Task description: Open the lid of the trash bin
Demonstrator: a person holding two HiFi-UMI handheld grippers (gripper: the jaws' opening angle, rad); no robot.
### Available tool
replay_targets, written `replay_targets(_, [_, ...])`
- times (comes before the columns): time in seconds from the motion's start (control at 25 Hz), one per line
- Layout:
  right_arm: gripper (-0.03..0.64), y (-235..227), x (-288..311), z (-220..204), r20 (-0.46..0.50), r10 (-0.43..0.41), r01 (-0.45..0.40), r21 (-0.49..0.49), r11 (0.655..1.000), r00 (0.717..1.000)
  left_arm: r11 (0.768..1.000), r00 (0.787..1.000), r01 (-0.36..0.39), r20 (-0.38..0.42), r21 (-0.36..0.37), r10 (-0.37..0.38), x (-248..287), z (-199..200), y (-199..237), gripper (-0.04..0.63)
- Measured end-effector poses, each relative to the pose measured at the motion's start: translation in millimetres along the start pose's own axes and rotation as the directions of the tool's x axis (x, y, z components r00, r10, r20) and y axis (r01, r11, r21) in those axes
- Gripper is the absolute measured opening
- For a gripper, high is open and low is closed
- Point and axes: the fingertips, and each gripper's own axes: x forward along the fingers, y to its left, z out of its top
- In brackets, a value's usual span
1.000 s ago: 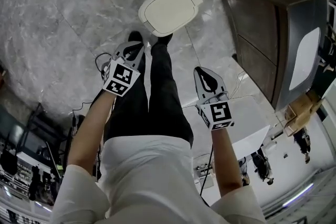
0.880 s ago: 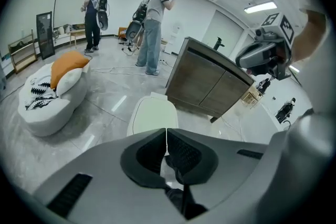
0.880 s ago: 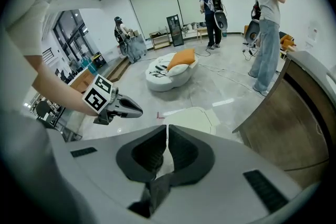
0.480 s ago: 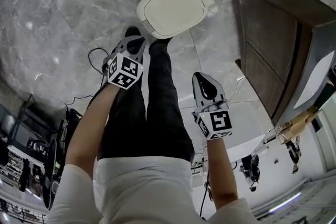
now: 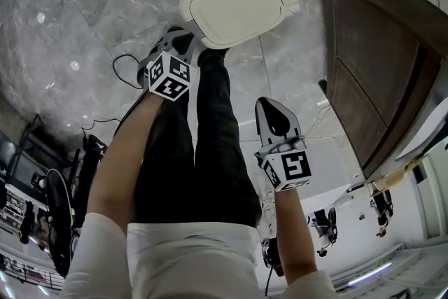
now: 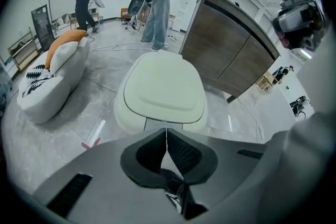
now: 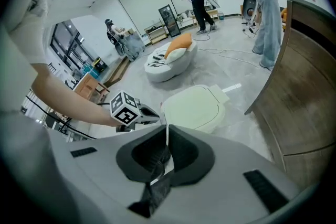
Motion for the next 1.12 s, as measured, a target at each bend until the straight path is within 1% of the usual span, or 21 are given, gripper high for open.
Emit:
replay_targets(0.12, [0.032,-8,1,-5,-0.006,0.007,-0.007,0.002,1.000,1.000,1.000,0.999,-0.004,-0.038,0.028,0.005,12,-5,0,0.020])
replay_targets(0.28, [0.032,-22,-1,-10,-0.009,-0.012,0.012,0.025,1.000,1.000,0.999,0.999,-0.025,-0.042,0.028,0.026,16,-8,0,0.020])
replay_targets(0.48, [0.032,-25,-2,-10,-0.003,-0.009,0.009,0.018,1.000,1.000,0.997,0.993,-0.047,-0.102,0.066,0.054,20,-11,1,0.020])
replay_targets(0.68, [0.032,-20,-4,0,0.008,-0.018,0.018,0.015,1.000,1.000,0.999,0.995,-0.016,-0.099,0.032,0.019,18,-7,-1,0.020])
replay_targets(0.84, [0.032,-13,-9,11,0.025,-0.025,0.025,-0.007,1.000,0.999,1.000,0.993,0.012,-0.114,0.002,-0.012,16,-5,0,0.019])
replay_targets(0.92, [0.032,-9,-15,18,0.034,-0.030,0.031,-0.019,0.999,0.999,1.000,0.994,0.019,-0.110,0.009,-0.017,9,0,-1,0.018])
replay_targets(1.12, [0.032,5,-35,38,0.058,-0.045,0.047,-0.037,0.998,0.997,0.999,0.997,0.038,-0.072,0.024,-0.036,-25,20,-12,0.018])
